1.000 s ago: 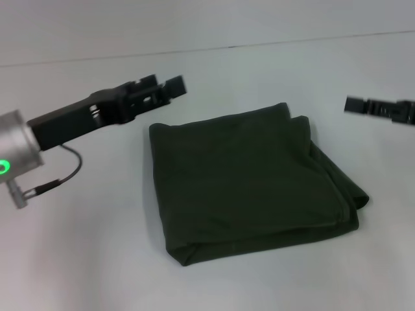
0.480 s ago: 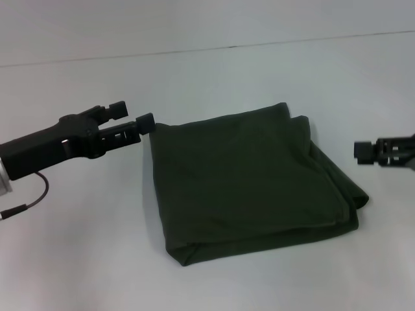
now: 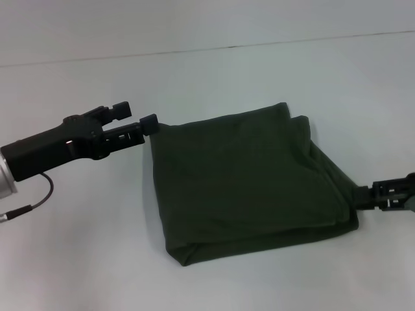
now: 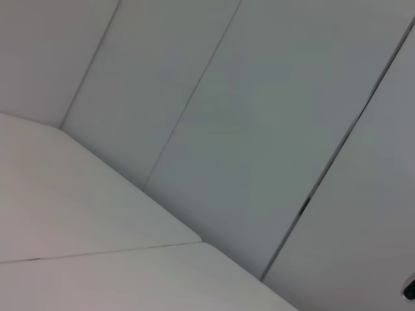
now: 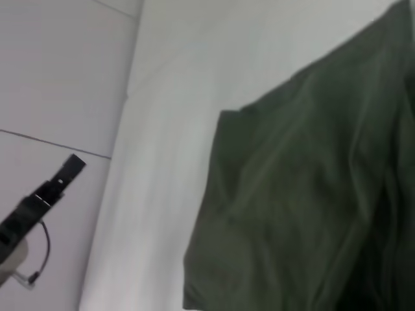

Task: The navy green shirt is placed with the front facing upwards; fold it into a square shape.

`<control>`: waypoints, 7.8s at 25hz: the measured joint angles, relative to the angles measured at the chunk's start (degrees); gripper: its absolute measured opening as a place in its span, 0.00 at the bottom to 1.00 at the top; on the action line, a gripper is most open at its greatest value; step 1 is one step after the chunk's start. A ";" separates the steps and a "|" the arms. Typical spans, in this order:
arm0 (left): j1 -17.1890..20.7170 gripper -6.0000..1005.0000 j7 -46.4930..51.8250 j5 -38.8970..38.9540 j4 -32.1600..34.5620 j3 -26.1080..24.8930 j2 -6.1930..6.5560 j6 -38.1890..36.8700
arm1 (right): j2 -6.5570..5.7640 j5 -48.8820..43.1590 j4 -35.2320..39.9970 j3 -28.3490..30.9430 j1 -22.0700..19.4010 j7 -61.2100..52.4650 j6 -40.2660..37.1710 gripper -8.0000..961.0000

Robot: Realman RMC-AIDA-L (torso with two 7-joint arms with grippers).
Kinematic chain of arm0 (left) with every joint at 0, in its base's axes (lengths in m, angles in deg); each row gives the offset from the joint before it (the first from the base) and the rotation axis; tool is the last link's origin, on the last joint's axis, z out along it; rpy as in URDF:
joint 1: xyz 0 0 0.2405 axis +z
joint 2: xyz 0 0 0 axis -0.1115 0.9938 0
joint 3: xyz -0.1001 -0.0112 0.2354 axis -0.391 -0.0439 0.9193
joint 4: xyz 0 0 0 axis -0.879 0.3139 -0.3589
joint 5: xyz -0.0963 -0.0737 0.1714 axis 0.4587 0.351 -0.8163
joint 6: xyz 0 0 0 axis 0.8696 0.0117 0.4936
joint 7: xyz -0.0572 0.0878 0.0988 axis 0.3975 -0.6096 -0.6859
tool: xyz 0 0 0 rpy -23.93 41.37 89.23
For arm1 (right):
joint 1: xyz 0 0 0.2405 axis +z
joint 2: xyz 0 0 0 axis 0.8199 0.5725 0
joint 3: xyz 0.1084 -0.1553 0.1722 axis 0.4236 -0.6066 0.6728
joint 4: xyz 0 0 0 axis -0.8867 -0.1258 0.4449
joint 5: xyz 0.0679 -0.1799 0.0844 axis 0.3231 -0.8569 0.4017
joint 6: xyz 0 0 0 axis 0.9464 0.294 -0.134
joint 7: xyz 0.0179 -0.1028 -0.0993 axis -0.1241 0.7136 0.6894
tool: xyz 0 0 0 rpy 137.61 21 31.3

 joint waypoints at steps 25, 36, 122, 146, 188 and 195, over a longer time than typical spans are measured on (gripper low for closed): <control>-1.24 0.96 -1.51 -0.03 2.72 -0.09 -0.52 0.33 | 2.52 -1.55 -3.23 -0.67 2.61 1.01 5.36 0.35; -1.62 0.96 -2.23 -0.03 2.79 -0.09 -0.58 0.32 | 1.91 -1.66 -2.82 1.07 0.01 1.01 5.89 0.03; -4.08 0.96 -3.91 -5.83 3.70 -1.41 -0.50 0.41 | 9.27 -2.88 -5.04 0.50 12.75 3.76 41.83 0.30; -4.17 0.96 -3.91 -5.83 4.10 -1.40 -0.40 0.95 | 9.96 -0.64 -5.05 0.49 13.41 4.69 47.78 0.07; 1.48 0.96 -10.87 -14.80 4.22 -1.30 -0.31 -15.58 | 1.60 3.96 1.60 1.00 2.60 10.39 4.64 0.89; 1.34 0.96 -11.32 -17.86 4.26 -0.98 -1.46 -15.63 | 0.34 3.12 6.33 5.27 -1.77 5.55 -0.16 0.89</control>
